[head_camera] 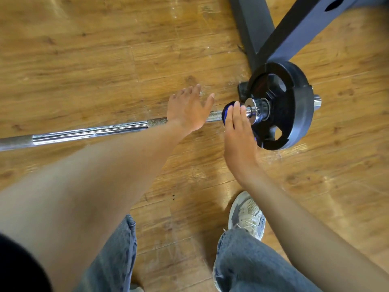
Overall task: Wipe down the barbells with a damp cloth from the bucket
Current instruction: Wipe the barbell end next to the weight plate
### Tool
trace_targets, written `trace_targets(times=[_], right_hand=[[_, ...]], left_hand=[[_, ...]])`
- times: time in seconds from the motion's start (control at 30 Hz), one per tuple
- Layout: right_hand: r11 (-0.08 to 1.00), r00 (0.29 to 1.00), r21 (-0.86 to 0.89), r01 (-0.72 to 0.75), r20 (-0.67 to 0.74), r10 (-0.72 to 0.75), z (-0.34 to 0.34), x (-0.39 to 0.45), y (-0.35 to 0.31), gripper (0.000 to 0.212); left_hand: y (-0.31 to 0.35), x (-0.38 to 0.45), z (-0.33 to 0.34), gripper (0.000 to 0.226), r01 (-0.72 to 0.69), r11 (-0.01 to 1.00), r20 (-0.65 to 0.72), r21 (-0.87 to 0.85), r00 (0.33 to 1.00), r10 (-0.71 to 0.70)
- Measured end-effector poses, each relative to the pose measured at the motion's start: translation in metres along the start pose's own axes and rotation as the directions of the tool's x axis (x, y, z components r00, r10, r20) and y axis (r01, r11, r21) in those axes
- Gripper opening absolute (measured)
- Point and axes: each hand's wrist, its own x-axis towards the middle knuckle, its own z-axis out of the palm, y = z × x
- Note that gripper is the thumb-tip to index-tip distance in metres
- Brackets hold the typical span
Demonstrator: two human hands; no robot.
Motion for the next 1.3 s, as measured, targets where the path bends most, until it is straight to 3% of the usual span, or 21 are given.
trace_targets(times=[0.27, 0.37, 0.47, 0.6, 0.77, 0.9, 1.0, 1.1, 1.23, 1.3], right_hand=[[0.993, 0.997, 0.115, 0.020, 0.073, -0.028, -0.019, 0.006, 0.014, 0.077], [0.955, 0.992, 0.285, -0.078, -0.077, 0.104, -0.025, -0.027, 0.027, 0.068], [0.975, 0.944, 0.197, -0.105, -0.287, 0.160, -0.030, -0.022, 0.056, 0.061], [0.992, 0.985, 0.124, 0.004, -0.174, 0.018, -0.012, -0.015, 0.069, 0.064], [0.975, 0.979, 0.191, -0.111, -0.146, 0.140, 0.009, -0.061, 0.060, 0.073], [0.992, 0.977, 0.095, -0.080, -0.189, 0.097, 0.004, -0.022, 0.057, 0.062], [0.998, 0.981, 0.040, -0.048, -0.189, 0.055, 0.005, -0.028, 0.060, 0.067], [0.998, 0.990, 0.016, -0.063, -0.128, 0.064, 0.004, -0.044, 0.058, 0.074], [0.999, 0.997, 0.004, -0.054, -0.055, 0.054, -0.009, 0.006, 0.060, 0.063], [0.998, 0.992, 0.039, -0.045, -0.115, 0.049, -0.006, -0.001, 0.058, 0.063]], left_hand=[[0.006, -0.033, 0.007, 0.074, -0.019, 0.999, -0.031, 0.039, 0.999, 0.020], [0.009, -0.045, 0.006, 0.072, -0.046, 0.997, -0.033, 0.063, 0.998, 0.049], [0.012, -0.056, 0.007, 0.068, -0.052, 0.995, -0.059, 0.082, 0.997, 0.057], [0.010, -0.061, 0.013, 0.066, -0.050, 0.998, -0.048, 0.034, 0.998, 0.052], [0.007, -0.063, 0.022, 0.067, -0.077, 0.997, -0.056, -0.012, 0.996, 0.076], [0.008, -0.065, 0.024, 0.072, -0.100, 0.994, -0.074, 0.033, 0.992, 0.102], [0.008, -0.063, 0.022, 0.073, -0.075, 0.997, -0.070, -0.008, 0.995, 0.074], [0.008, -0.063, 0.021, 0.073, -0.092, 0.996, -0.108, 0.015, 0.990, 0.093], [0.008, -0.062, 0.025, 0.073, -0.094, 0.996, -0.140, 0.000, 0.986, 0.093], [0.006, -0.062, 0.026, 0.074, -0.084, 0.996, -0.122, -0.014, 0.989, 0.081]])
